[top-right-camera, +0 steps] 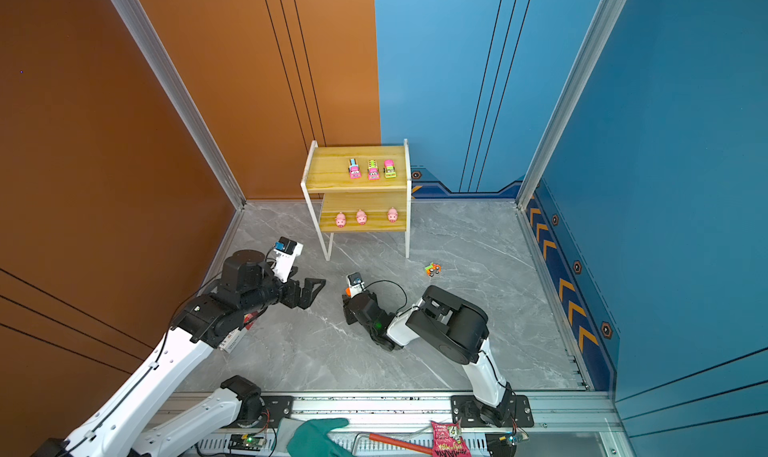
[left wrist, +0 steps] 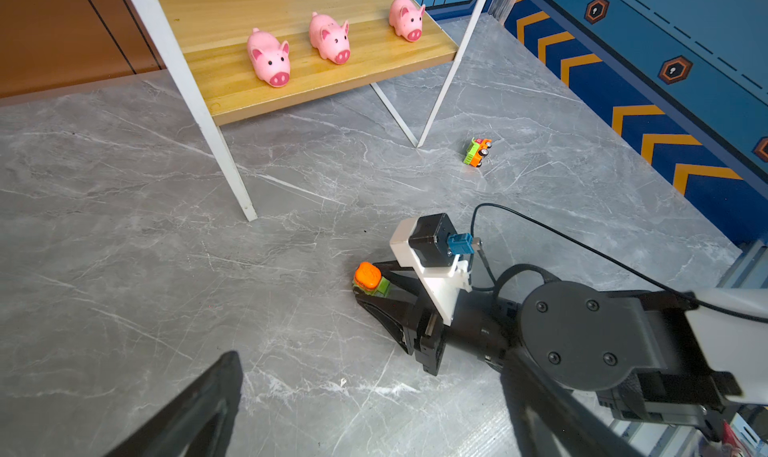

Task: Place and organize the plastic toys onto the shelf
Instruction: 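Close the right gripper on the green-and-orange truck, then lift the truck with the right gripper and carry it onto the top shelf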

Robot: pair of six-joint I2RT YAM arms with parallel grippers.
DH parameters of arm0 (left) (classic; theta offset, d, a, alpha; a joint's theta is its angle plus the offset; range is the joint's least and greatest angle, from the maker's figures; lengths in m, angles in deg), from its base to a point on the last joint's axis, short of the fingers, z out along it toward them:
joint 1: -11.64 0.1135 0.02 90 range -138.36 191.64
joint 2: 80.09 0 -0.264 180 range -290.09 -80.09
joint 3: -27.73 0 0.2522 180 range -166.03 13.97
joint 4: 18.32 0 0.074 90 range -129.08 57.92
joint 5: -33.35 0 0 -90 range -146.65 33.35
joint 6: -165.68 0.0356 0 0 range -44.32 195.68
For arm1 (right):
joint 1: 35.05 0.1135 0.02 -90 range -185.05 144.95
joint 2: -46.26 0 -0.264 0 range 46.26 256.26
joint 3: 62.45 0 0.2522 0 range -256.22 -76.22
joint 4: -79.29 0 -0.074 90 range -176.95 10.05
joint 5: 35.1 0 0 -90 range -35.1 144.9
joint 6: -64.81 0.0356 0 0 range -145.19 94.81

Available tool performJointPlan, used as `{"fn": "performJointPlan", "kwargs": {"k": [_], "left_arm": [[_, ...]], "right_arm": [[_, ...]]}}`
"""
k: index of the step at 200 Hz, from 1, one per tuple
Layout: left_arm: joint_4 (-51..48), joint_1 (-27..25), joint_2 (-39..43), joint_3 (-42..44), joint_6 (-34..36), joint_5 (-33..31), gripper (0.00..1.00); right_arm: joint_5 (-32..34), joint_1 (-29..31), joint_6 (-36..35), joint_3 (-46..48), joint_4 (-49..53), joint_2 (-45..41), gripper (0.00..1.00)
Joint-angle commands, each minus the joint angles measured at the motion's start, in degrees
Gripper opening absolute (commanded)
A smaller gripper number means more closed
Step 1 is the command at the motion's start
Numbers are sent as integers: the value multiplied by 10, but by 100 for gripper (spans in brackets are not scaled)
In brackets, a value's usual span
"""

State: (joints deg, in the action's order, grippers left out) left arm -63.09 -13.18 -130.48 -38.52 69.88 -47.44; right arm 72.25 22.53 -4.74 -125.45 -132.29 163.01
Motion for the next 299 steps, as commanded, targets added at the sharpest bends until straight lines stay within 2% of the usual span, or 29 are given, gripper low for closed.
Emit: {"fn": "performJointPlan", "kwargs": {"k": [1,69,102,126,162,195,237,299], "left_arm": [[4,2,5,6,6,-10,98],[3,17,4,4,0,-17,98],[4,33,3,2,-7,-22,98],[3,51,5,0,-15,-31,98],[4,90,6,-6,-35,-41,98],[1,115,5,-25,-57,-60,98],[-1,109,2,-80,-90,-65,98],[-2,86,-52,-146,-80,-80,98]], "right_arm": [[-10,-2,-8,-10,27,7,38],[-23,0,-18,-10,42,-12,22],[-15,9,-48,-5,71,-81,18],[-8,17,-71,-30,146,-153,18],[8,17,-86,-138,320,-230,17],[21,6,-112,-267,454,-244,17],[26,-22,-146,-396,508,-217,17],[27,-56,-177,-555,527,-142,18]]}}
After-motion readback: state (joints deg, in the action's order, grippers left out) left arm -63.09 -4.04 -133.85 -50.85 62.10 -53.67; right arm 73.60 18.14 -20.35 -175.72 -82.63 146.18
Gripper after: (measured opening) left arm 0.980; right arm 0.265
